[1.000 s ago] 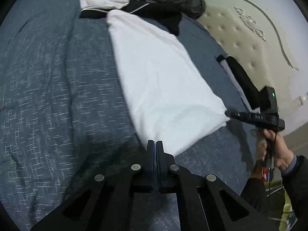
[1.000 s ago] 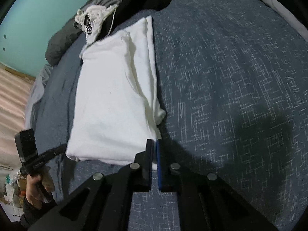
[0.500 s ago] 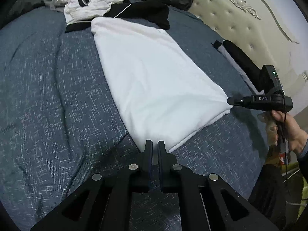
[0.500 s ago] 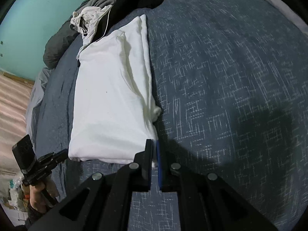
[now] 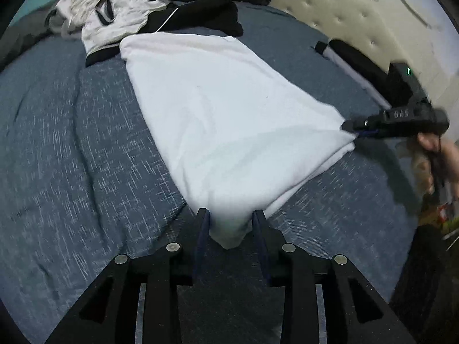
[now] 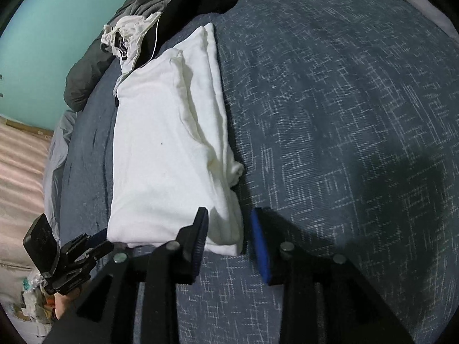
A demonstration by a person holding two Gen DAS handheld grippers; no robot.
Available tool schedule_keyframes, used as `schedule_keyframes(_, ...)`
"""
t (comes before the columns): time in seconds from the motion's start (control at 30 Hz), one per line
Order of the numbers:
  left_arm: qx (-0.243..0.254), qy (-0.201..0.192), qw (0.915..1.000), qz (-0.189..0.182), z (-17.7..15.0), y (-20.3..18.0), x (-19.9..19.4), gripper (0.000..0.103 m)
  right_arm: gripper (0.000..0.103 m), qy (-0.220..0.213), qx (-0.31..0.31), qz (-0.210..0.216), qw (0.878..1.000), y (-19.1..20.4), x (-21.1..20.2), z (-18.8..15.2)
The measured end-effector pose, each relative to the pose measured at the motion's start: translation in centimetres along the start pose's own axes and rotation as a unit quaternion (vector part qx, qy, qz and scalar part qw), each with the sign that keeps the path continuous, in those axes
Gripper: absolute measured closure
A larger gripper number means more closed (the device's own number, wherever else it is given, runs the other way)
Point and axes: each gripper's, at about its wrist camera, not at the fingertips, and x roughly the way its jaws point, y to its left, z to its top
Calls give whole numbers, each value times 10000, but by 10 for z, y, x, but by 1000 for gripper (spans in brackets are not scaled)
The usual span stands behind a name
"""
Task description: Fold clothes
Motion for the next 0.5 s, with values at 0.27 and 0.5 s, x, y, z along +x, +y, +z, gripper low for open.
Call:
schedule_keyframes(0.27,155,73,9998,29,-4,6,-2,81,99,97,-237,-55,9997,15,-7,-3)
schedule_keyframes(0.5,162,114,9998,-24,-4,6,0,81,99,31,-91,-92,9999,-2,8,-9)
